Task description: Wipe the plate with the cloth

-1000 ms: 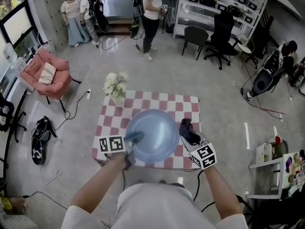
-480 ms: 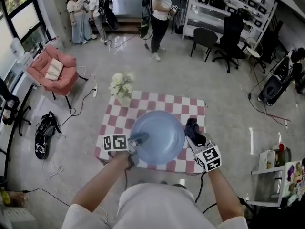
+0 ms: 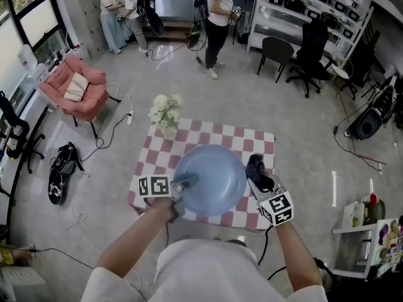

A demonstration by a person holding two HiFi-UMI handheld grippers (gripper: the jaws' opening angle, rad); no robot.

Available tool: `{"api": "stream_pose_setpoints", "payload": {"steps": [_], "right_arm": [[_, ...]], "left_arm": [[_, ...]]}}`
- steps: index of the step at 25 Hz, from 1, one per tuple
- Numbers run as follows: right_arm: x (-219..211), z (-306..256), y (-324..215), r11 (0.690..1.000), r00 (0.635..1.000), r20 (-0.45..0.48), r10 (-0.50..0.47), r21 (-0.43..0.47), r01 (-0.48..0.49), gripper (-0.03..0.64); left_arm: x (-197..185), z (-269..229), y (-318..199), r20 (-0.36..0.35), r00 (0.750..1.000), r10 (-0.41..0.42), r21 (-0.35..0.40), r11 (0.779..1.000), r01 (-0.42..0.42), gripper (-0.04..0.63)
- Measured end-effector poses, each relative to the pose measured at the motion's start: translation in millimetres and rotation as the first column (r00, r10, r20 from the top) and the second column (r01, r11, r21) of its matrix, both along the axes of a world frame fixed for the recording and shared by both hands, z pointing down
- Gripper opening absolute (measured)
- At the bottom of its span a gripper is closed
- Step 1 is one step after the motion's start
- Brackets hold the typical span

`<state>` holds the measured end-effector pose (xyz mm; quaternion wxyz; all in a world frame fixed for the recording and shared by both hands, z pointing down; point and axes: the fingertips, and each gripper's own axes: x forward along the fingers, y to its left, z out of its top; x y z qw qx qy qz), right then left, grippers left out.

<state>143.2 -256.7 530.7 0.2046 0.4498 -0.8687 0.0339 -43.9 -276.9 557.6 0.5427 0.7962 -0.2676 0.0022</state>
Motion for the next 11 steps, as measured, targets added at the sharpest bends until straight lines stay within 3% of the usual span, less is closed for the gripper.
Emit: {"api": "stream_pose_setpoints", "payload": {"steps": [6, 11], "right_arm": [[-2.1, -3.0, -3.9, 1.0, 1.0, -0.005, -0.006, 0.004, 0.006, 0.11], [39.4, -2.2, 2.3, 1.0, 1.0, -0.003, -0.009, 0.008, 0.009, 0.11]], "left_arm": [[-2.4, -2.6, -2.7, -0.003, 1.0, -0.003, -0.003, 1.0, 0.003, 0.075], [40.8, -4.1, 4.2, -0.004, 1.0, 0.001, 0.003, 1.0, -0.001, 0.075]]}}
